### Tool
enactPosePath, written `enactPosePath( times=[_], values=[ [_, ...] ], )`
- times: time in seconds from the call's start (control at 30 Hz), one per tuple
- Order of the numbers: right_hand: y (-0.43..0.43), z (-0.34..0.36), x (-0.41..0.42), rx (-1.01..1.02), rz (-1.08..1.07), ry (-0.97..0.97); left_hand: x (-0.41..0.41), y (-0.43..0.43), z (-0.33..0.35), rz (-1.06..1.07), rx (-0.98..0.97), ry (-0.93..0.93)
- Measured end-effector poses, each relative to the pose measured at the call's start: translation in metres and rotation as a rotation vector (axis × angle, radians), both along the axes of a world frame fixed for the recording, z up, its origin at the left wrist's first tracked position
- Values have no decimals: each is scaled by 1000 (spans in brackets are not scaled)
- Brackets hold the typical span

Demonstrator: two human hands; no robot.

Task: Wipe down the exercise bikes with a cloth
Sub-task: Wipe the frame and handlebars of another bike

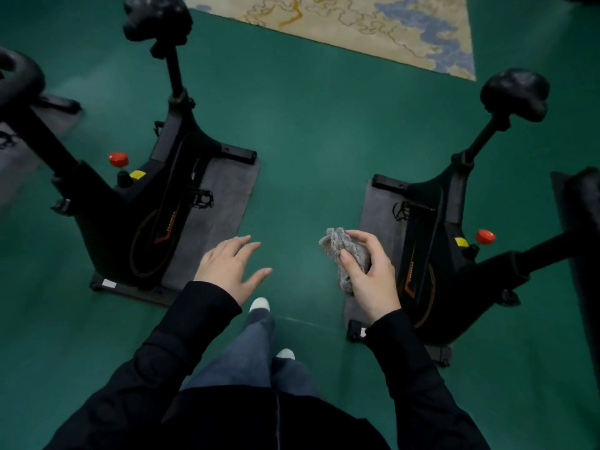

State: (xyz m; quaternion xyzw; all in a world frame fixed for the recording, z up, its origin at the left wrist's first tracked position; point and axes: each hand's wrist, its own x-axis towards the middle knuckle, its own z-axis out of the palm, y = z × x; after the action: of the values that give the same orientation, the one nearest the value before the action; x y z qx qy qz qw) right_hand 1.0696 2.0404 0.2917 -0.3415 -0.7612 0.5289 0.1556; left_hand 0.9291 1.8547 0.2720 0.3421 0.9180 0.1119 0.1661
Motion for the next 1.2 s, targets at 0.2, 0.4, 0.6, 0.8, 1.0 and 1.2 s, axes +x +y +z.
enactPosePath(
  times=[0.2,0.4,0.6,0.8,1.0,1.2],
  values=[
    [26,0,-45,46,66,-1,-34,15,-5,77,14,-9],
    [55,-1,-101,96,115,-10,-83,41,-10,149,64,-37],
    [69,3,-174,122,218,7,-136,57,-11,180,44,-17],
    [65,1,-231,108,347,10,-169,51,-11,246,15,-22],
    [67,5,-282,122,496,40,-187,38,-10,391,-22,-34],
    [71,4,-342,86,662,86,-198,31,-10,596,-20,-61]
  ],
)
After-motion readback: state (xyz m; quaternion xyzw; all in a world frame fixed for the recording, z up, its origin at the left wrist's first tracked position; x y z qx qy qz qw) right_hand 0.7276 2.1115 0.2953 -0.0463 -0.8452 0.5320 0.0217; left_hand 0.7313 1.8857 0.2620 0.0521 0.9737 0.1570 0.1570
